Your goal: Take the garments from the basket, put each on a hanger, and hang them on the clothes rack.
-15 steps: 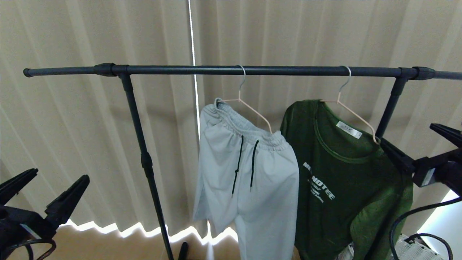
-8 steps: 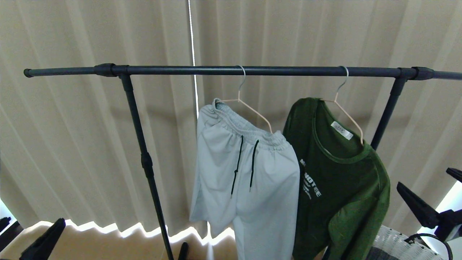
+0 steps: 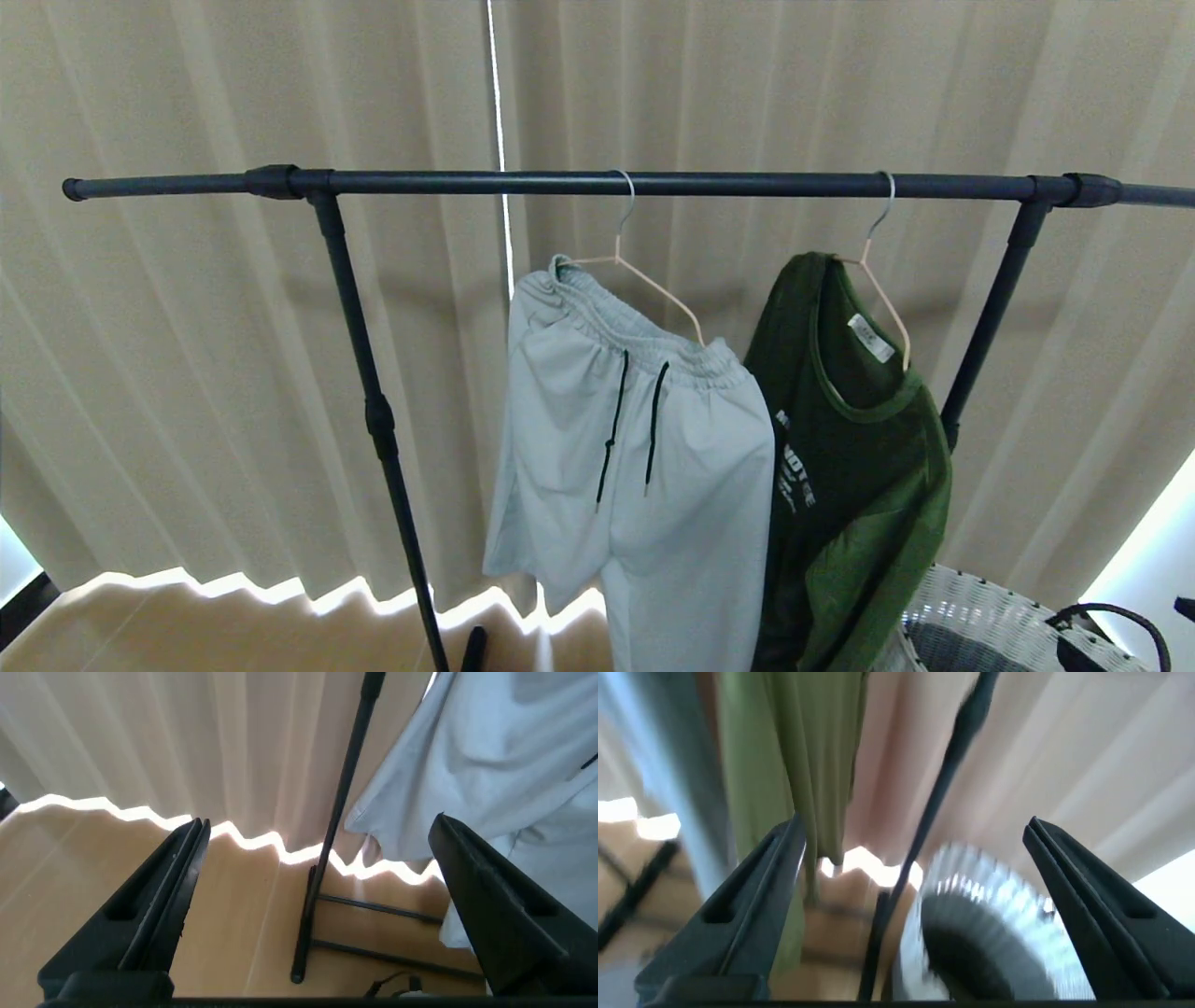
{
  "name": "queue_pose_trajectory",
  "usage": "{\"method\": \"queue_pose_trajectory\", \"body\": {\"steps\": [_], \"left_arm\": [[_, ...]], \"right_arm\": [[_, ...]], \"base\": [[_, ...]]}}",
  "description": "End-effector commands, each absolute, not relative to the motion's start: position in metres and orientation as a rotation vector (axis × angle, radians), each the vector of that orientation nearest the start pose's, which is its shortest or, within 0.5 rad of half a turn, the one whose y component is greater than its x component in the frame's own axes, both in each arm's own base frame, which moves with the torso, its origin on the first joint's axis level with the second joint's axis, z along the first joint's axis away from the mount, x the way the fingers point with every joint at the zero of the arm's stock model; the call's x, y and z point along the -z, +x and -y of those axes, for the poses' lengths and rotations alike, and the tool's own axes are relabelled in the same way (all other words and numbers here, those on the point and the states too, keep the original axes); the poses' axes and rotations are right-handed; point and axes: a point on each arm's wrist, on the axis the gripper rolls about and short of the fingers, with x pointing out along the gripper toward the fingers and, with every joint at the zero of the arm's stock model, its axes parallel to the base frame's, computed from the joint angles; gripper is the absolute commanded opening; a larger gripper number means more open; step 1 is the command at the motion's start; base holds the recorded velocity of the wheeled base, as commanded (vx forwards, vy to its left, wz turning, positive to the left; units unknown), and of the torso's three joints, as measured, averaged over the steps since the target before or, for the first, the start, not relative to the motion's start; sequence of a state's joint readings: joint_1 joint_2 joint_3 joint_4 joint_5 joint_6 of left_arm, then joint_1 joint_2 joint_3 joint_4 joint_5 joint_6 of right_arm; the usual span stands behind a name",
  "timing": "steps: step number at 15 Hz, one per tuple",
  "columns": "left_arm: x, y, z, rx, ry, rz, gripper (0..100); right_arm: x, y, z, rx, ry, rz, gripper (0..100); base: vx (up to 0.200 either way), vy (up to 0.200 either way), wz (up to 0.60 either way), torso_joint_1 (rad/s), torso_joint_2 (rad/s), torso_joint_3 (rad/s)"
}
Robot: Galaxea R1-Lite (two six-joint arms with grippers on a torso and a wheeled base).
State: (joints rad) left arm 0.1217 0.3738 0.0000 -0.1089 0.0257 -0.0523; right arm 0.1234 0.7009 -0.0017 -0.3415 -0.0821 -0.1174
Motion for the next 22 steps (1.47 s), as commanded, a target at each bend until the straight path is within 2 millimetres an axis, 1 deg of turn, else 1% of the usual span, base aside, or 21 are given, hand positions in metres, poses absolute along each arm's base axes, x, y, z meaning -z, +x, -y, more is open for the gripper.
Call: {"method": "queue_pose_trajectory", "body": {"steps": [1, 3, 4, 5, 7, 9, 11, 12, 13, 15, 17, 20, 22], "left_arm": [[-0.080, -0.013, 0.001, -0.143, -0.022, -0.106, 100], [-0.078, -0.015, 0.001, -0.142, 0.038, -0.100, 100], [-0.078, -0.015, 0.002, -0.123, 0.040, -0.099, 100], [-0.078, -0.015, 0.002, -0.105, 0.038, -0.100, 100], [-0.078, -0.015, 0.002, 0.001, 0.042, -0.097, 100], [-0.078, -0.016, 0.001, 0.069, 0.044, -0.087, 100], [-0.077, -0.020, 0.001, 0.018, 0.040, -0.035, 100], [-0.077, -0.020, -0.001, -0.085, 0.039, -0.032, 100], [-0.077, -0.020, -0.002, -0.121, 0.033, -0.033, 100], [-0.076, -0.022, -0.002, -0.098, 0.037, -0.013, 100], [-0.076, -0.022, -0.002, -0.087, 0.043, -0.008, 100], [-0.076, -0.022, -0.002, -0.090, 0.012, -0.007, 100], [-0.076, -0.022, -0.002, -0.095, -0.006, -0.006, 100]], "right_arm": [[-0.087, 0.011, 0.001, -0.057, -0.147, -0.297, 100], [-0.080, 0.000, 0.002, -0.056, -0.142, -0.284, 100], [-0.081, -0.001, 0.002, -0.027, -0.099, -0.271, 100], [-0.081, -0.002, 0.002, -0.018, -0.091, -0.268, 100], [-0.081, -0.002, 0.002, 0.099, -0.073, -0.277, 100], [-0.081, -0.003, 0.002, 0.119, -0.069, -0.266, 100], [-0.080, -0.007, 0.002, 0.121, -0.067, -0.214, 100], [-0.080, -0.011, 0.002, 0.122, -0.065, -0.172, 100], [-0.080, -0.013, 0.002, 0.123, -0.064, -0.137, 100], [-0.079, -0.018, 0.002, 0.168, -0.062, -0.088, 100], [-0.079, -0.018, 0.004, 0.262, -0.080, -0.089, 100], [-0.077, -0.020, 0.004, 0.249, -0.070, -0.088, 100], [-0.076, -0.024, 0.003, 0.174, -0.050, -0.042, 100]], "base": [[0.000, 0.000, 0.00, 0.000, 0.00, 0.000], [0.000, 0.000, 0.00, 0.000, 0.00, 0.000], [0.000, 0.000, 0.00, 0.000, 0.00, 0.000], [0.000, 0.000, 0.00, 0.000, 0.00, 0.000], [0.000, 0.000, 0.00, 0.000, 0.00, 0.000], [0.000, 0.000, 0.00, 0.000, 0.00, 0.000], [0.000, 0.000, 0.00, 0.000, 0.00, 0.000], [0.000, 0.000, 0.00, 0.000, 0.00, 0.000], [0.000, 0.000, 0.00, 0.000, 0.00, 0.000], [0.000, 0.000, 0.00, 0.000, 0.00, 0.000], [0.000, 0.000, 0.00, 0.000, 0.00, 0.000], [0.000, 0.000, 0.00, 0.000, 0.00, 0.000], [0.000, 0.000, 0.00, 0.000, 0.00, 0.000]]}}
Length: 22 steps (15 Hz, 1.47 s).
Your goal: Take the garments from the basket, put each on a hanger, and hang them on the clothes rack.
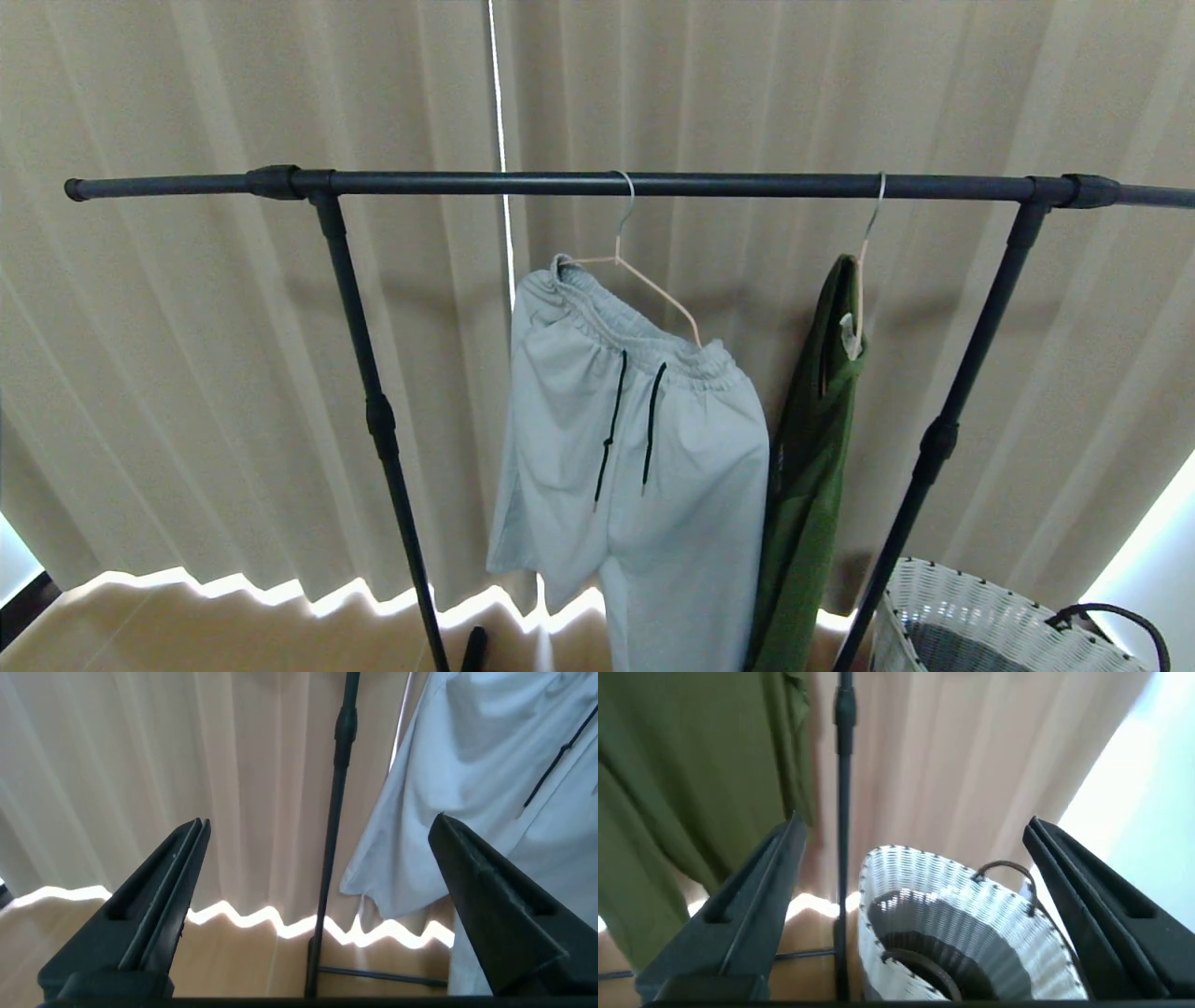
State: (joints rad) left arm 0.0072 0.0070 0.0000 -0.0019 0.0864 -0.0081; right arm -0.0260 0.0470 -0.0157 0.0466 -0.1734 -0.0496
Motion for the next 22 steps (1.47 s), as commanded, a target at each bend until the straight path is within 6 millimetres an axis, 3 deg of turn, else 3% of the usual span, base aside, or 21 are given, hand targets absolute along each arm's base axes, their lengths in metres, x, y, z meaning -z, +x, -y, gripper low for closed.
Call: {"method": "queue_pose_trajectory", "body": {"steps": [1, 22], "left_arm": [[-0.0758, -0.0223, -0.0018, -0.097, -0.021, -0.005, 100], [-0.0760, -0.0223, -0.0019, -0.101, -0.055, -0.002, 100]], "right_arm": [[-0.0750, -0.0244, 0.0028, 0.144, -0.027, -0.040, 100], [-0.0757, -0.0245, 0.0028, 0.143, -0.009, -0.030, 100]], "base": [[0.000, 0.000, 0.00, 0.000, 0.00, 0.000], [0.000, 0.000, 0.00, 0.000, 0.00, 0.000]]}}
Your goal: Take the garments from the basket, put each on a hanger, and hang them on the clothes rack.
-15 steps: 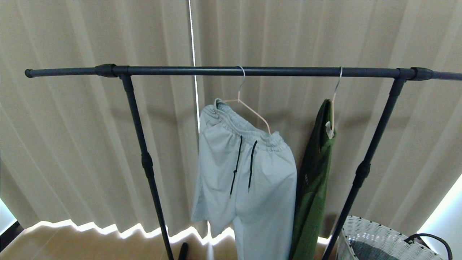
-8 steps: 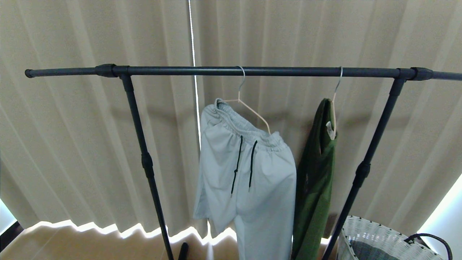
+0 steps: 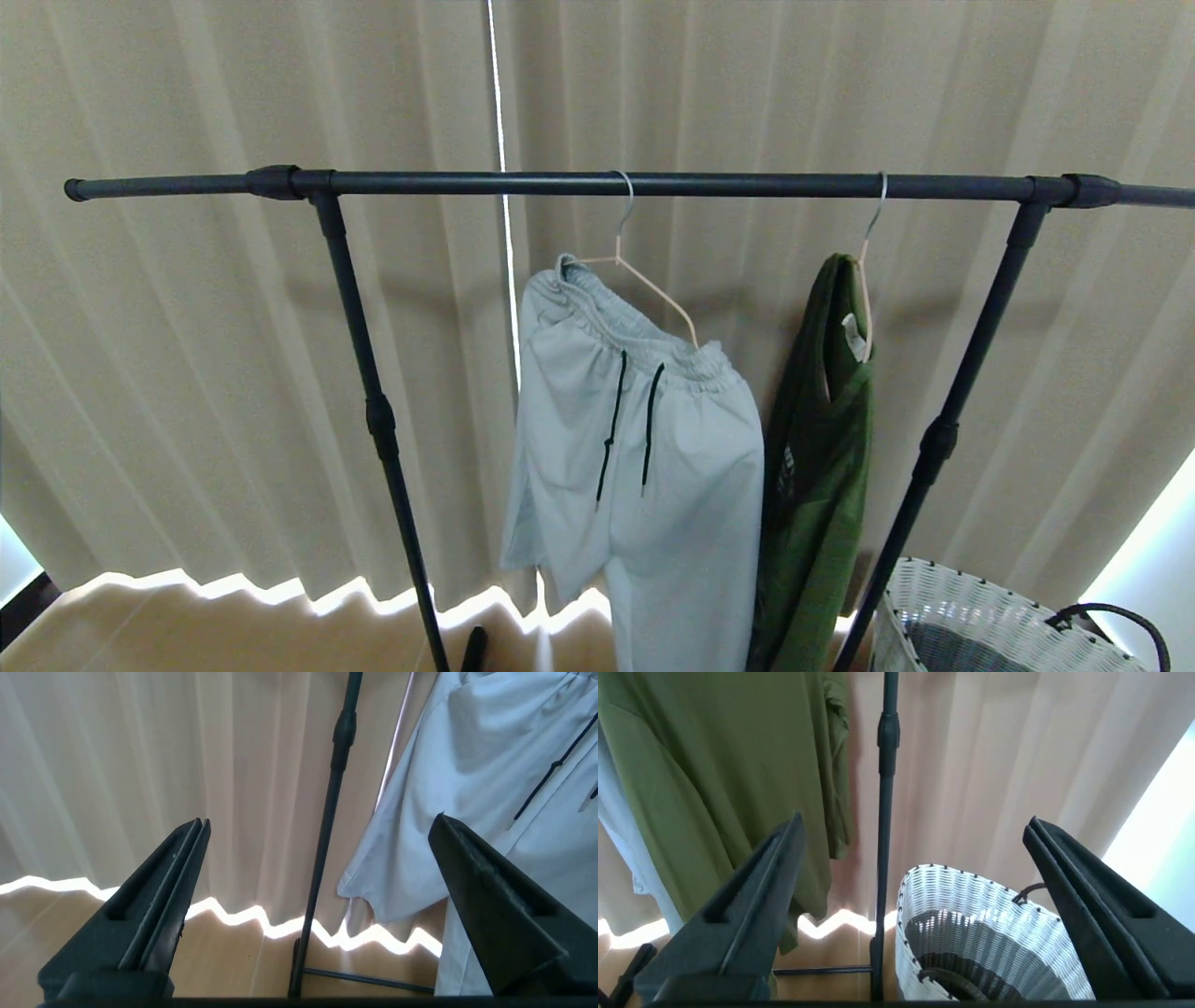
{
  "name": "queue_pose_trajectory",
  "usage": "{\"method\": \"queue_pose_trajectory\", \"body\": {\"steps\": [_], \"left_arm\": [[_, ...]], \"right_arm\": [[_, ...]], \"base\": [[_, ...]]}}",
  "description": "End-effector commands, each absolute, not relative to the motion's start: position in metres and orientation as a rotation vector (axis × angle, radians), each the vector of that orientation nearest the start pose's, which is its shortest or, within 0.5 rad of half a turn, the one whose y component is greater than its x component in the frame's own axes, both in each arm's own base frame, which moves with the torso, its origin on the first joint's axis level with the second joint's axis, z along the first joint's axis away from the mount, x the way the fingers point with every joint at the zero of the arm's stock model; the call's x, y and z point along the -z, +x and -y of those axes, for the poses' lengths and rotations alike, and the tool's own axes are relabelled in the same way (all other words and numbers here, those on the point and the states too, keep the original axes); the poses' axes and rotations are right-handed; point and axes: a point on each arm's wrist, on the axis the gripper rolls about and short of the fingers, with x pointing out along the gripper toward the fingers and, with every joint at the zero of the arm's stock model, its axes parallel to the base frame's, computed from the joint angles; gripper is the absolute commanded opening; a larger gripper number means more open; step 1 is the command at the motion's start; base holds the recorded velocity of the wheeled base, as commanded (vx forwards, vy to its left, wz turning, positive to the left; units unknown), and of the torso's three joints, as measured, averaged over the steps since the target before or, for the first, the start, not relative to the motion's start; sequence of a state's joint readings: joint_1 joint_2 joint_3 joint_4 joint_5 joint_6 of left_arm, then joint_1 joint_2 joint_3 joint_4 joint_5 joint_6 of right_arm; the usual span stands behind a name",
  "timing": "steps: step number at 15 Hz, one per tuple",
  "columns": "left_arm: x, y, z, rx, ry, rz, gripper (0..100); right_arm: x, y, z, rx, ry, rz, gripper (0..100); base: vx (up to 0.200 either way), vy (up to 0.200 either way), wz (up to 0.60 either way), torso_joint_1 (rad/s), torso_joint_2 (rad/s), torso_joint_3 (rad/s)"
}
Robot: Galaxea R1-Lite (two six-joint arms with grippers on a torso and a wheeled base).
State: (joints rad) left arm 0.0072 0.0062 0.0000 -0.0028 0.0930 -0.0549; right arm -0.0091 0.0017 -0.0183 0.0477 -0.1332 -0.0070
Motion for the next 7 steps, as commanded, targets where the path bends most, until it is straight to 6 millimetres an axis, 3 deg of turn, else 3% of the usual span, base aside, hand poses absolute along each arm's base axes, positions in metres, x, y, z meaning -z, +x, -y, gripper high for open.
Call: {"method": "queue_pose_trajectory", "body": {"steps": [1, 7], "left_arm": [[-0.0760, -0.0223, -0.0019, -0.101, -0.055, -0.002, 100], [-0.0760, -0.0223, -0.0019, -0.101, -0.055, -0.002, 100]], "right_arm": [[-0.0757, -0.0245, 0.0028, 0.143, -0.009, -0.030, 100], [-0.0757, -0.0246, 0.0027, 0.136, -0.011, -0.033, 100]], "base": [[0.000, 0.000, 0.00, 0.000, 0.00, 0.000], [0.000, 0.000, 0.00, 0.000, 0.00, 0.000]]}}
